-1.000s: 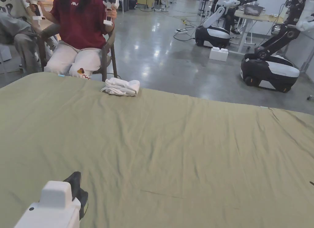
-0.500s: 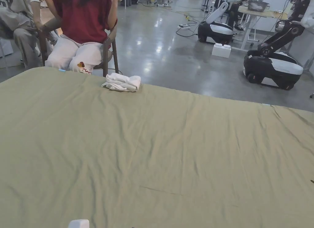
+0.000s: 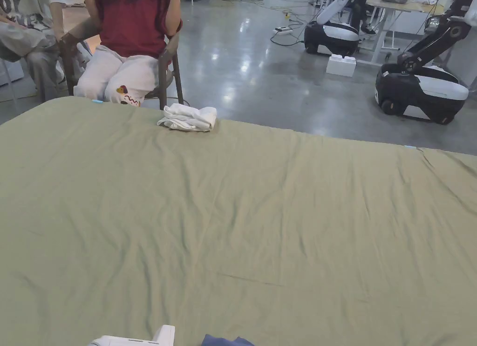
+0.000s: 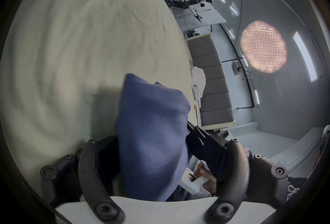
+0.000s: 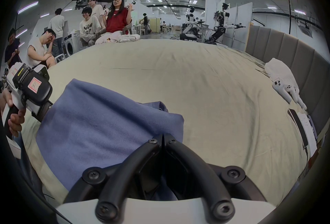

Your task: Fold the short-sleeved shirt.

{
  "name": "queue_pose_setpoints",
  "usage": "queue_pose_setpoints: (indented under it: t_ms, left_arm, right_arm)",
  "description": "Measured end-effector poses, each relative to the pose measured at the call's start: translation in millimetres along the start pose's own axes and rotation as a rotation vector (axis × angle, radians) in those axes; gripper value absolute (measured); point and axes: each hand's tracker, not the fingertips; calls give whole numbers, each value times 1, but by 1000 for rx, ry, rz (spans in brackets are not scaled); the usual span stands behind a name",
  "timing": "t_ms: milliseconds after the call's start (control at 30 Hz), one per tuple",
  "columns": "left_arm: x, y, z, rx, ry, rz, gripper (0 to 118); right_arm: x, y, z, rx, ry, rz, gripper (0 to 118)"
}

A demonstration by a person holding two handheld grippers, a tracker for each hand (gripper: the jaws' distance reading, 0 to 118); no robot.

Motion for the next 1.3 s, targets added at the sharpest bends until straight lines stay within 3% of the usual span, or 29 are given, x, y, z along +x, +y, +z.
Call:
queue_pose_setpoints:
  t_ms: [67, 100, 233, 467, 633, 833, 1033, 1300]
  left_arm:
    - [2, -4, -6, 17, 41, 21, 69]
    - [-1, -5, -8, 17, 92, 33, 44]
    - [-1, -13, -5, 55, 56, 27, 22]
    - [19, -15, 23, 107, 65, 35, 17]
    - [35, 3, 104, 168, 104, 19, 17]
    - [38, 30, 244, 268, 272, -38, 17]
    - [32, 49, 362, 323, 448, 21, 17]
    - [24, 51, 447, 342, 711, 115, 18]
  right_arm:
    - [1, 0, 0, 0, -1, 0, 0]
    - [-2, 4, 4, -1, -1, -2, 0]
    - [-1, 3, 2, 7, 7, 2, 0]
    - [2, 27, 16, 90, 12, -18, 0]
    - [14, 87, 27, 231, 16, -3, 0]
    - [30, 157, 32, 361, -22, -1, 0]
    - [45, 201, 33, 430, -74, -33, 0]
    - [52, 217, 39, 459, -110, -62, 0]
